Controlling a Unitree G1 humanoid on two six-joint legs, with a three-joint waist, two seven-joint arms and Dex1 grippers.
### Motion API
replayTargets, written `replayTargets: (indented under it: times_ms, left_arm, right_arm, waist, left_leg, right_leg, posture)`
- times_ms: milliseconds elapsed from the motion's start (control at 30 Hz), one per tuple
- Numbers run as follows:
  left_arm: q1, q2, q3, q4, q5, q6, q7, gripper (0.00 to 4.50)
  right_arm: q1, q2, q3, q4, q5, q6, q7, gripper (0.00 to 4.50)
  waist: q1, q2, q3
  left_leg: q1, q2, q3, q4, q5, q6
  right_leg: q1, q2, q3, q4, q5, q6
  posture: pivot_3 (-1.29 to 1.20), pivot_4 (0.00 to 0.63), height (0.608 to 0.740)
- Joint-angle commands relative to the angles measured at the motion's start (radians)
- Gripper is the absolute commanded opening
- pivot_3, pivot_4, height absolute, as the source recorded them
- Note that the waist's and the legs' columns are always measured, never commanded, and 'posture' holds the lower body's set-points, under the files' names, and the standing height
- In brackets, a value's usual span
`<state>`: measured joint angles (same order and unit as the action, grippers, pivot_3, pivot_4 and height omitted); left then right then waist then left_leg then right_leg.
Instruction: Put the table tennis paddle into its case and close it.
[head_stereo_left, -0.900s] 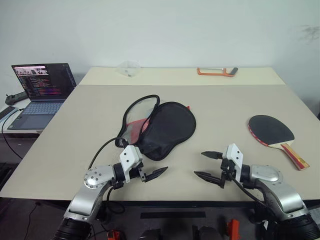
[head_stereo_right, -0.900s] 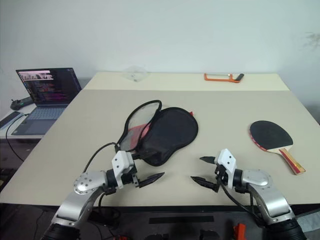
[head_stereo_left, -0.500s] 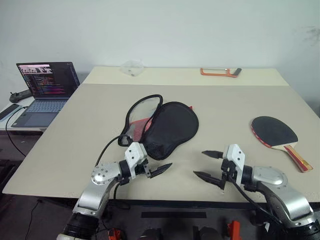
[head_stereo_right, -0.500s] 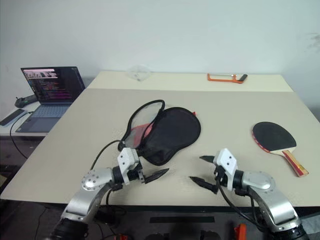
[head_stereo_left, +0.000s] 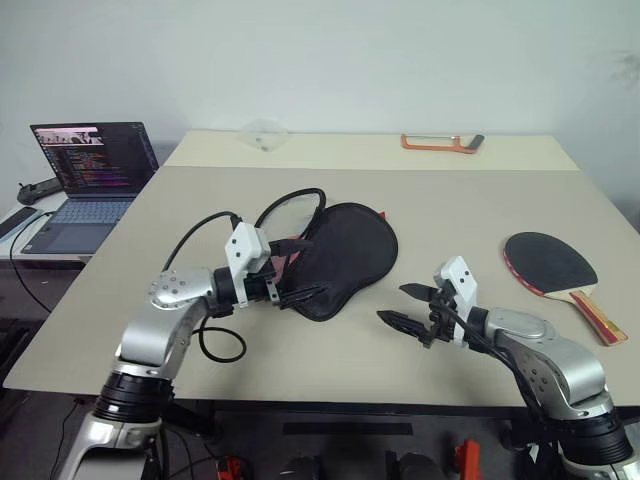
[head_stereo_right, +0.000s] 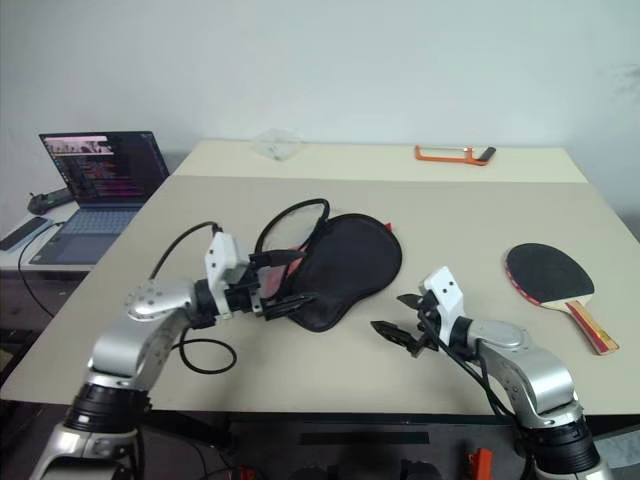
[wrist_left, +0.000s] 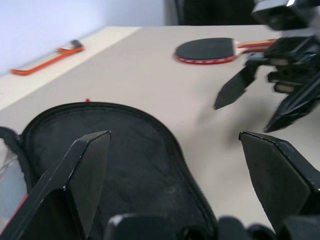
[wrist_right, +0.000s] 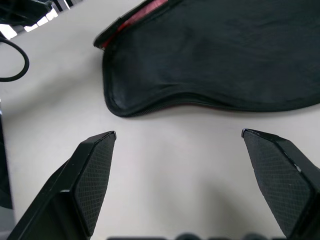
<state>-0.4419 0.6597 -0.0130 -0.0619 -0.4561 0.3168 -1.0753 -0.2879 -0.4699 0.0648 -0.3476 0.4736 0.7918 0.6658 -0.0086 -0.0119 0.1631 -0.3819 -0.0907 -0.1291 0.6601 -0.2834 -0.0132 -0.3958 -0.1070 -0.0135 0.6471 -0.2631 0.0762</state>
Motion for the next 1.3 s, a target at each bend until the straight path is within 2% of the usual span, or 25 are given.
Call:
replayTargets:
  times_ms: [33,233,400,733,933,1233,1267,1300]
  left_arm:
    - [0.026,0.098,0.052,-0.007,-0.06,0.079,-0.097,4.5]
    - [0.065,0.2,0.13,0.07,-0.041,0.058,-0.13,4.5]
    - [0.072,0.238,0.121,0.125,-0.018,0.05,-0.173,4.5]
    - [0.062,0.206,0.103,0.216,0.027,-0.059,-0.223,4.5]
    - [0.067,0.189,0.1,0.251,0.048,-0.111,-0.229,4.5]
    - [0.053,0.158,0.094,0.238,0.063,-0.121,-0.214,4.5]
    - [0.052,0.155,0.094,0.234,0.063,-0.119,-0.212,4.5]
    - [0.053,0.153,0.094,0.228,0.063,-0.116,-0.211,4.5]
  right_arm:
    - [-0.02,0.032,0.007,-0.02,0.016,-0.005,-0.02,4.43]
    - [-0.081,0.179,0.026,0.082,0.013,0.015,-0.103,4.43]
    - [-0.146,0.25,0.061,0.18,-0.012,0.043,-0.139,4.43]
    - [-0.162,0.279,0.106,0.205,-0.012,0.143,-0.165,4.43]
    - [-0.229,0.351,0.136,0.323,-0.07,0.042,-0.183,4.43]
    - [-0.306,0.4,0.08,0.475,-0.105,0.005,-0.223,4.43]
    - [-0.311,0.402,0.065,0.483,-0.099,0.015,-0.23,4.07]
    - [-0.317,0.403,0.042,0.492,-0.088,0.031,-0.242,3.91]
  waist:
    - [-0.005,0.0,0.0]
    - [-0.021,0.0,0.0]
    - [-0.022,0.001,0.001]
    - [-0.022,0.001,0.001]
    - [-0.024,0.0,0.0]
    - [-0.026,0.0,0.0]
    - [-0.026,0.0,0.0]
    - [-0.025,0.0,0.0]
  left_leg:
    - [0.0,0.0,0.0,0.0,0.0,0.0]
    - [0.0,0.001,0.0,0.0,0.0,0.0]
    - [0.0,0.001,0.001,0.0,0.0,0.0]
    - [-0.001,0.001,0.001,0.0,0.0,0.0]
    - [-0.001,0.001,0.003,0.0,0.0,0.0]
    - [-0.001,0.001,0.005,0.001,0.0,-0.001]
    - [-0.001,0.001,0.005,0.001,0.0,-0.001]
    - [-0.001,0.001,0.005,0.001,0.0,-0.001]
  right_leg:
    - [-0.001,0.0,0.0,0.0,0.0,0.0]
    - [-0.002,0.0,0.001,0.002,0.0,0.0]
    - [-0.009,0.0,0.002,0.004,0.0,0.0]
    - [-0.01,0.0,0.002,0.004,0.0,0.0]
    - [-0.01,0.0,0.003,0.007,0.0,0.0]
    - [-0.011,0.0,0.006,0.013,0.0,-0.001]
    - [-0.011,0.0,0.006,0.013,0.0,-0.001]
    - [-0.011,0.0,0.006,0.013,0.0,-0.001]
  posture:
    - [0.0,0.15,0.74]
    - [0.0,0.15,0.74]
    - [0.0,0.15,0.74]
    - [0.0,0.15,0.74]
    - [0.0,0.15,0.74]
    - [0.0,0.15,0.74]
    - [0.0,0.15,0.74]
    - [0.0,0.15,0.74]
